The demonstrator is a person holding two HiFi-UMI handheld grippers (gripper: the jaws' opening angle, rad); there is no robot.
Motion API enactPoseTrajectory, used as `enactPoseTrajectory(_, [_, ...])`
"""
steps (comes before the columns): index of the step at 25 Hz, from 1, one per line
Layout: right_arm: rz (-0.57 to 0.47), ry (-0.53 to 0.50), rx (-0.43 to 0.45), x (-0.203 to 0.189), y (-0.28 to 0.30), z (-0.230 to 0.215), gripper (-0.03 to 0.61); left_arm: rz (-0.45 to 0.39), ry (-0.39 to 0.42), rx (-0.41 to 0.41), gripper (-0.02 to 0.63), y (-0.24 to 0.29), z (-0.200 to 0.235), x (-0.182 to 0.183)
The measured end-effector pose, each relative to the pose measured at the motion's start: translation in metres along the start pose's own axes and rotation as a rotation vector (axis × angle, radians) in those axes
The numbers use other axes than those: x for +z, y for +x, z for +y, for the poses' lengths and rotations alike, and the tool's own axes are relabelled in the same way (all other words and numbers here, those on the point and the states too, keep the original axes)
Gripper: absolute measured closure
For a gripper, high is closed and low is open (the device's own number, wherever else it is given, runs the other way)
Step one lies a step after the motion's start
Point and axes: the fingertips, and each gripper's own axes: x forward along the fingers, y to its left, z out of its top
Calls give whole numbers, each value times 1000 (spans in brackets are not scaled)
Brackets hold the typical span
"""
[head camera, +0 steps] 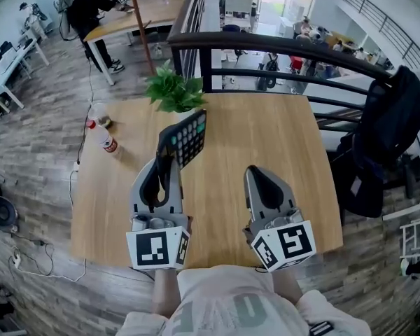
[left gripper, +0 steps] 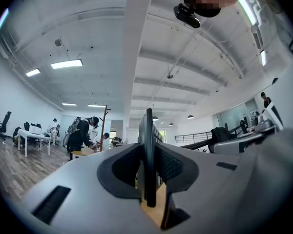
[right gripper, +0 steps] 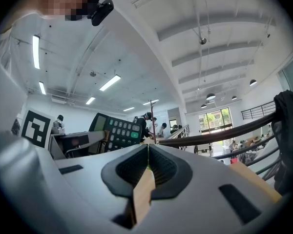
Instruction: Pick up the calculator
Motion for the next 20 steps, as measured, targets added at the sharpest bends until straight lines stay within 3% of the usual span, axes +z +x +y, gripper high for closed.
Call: enactPoseTrajectory(20, [26,-36,-43,-7,-4,-2,560,-5,7,-11,538,-4,-3,1])
